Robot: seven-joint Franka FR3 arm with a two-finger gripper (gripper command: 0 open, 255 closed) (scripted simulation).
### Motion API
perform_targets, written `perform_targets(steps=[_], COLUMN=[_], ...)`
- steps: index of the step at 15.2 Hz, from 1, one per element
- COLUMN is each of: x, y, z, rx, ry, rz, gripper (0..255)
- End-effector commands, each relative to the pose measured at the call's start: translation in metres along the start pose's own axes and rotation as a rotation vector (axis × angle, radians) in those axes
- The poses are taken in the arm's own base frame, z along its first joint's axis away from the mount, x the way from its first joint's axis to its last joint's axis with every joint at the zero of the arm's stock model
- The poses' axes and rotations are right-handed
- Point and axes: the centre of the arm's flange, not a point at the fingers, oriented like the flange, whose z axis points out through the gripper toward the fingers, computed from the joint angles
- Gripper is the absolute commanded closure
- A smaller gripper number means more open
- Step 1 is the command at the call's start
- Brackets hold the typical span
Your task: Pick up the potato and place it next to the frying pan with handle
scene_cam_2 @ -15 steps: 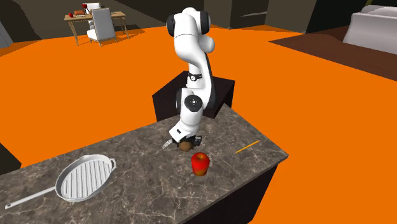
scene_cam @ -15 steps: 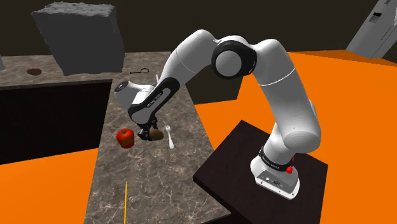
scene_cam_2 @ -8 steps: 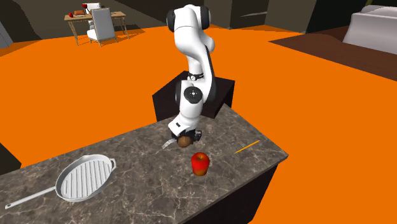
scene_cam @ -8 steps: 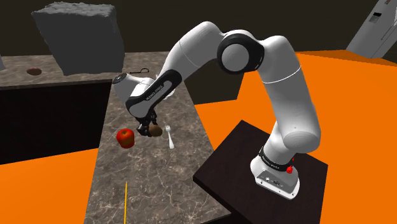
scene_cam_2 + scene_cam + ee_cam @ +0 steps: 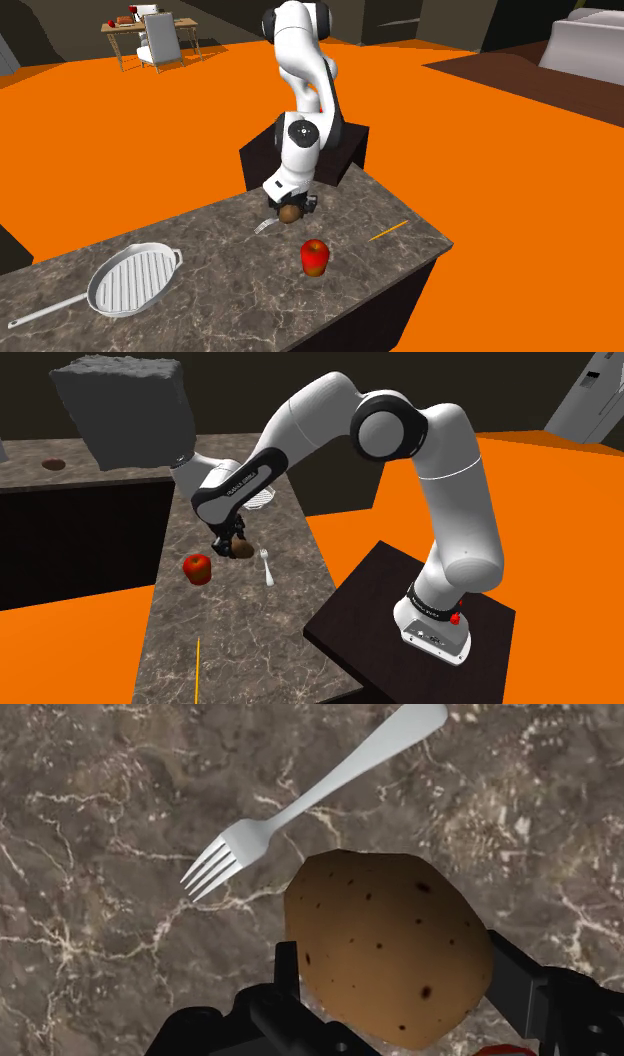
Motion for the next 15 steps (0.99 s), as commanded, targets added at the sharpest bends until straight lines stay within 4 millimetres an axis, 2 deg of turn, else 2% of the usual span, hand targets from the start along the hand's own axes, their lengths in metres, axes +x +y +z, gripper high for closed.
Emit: perform_targets(steps=[1,7,15], x=[-0.004,-0.011,-0.011], y=[0.002,0.006,0.111], z=[-0.011,-0.038,-0.022], rx=[0.000,0.000,0.000], ry=[0.000,0.000,0.000], rz=[0.000,0.000,0.000], gripper=[255,255,255])
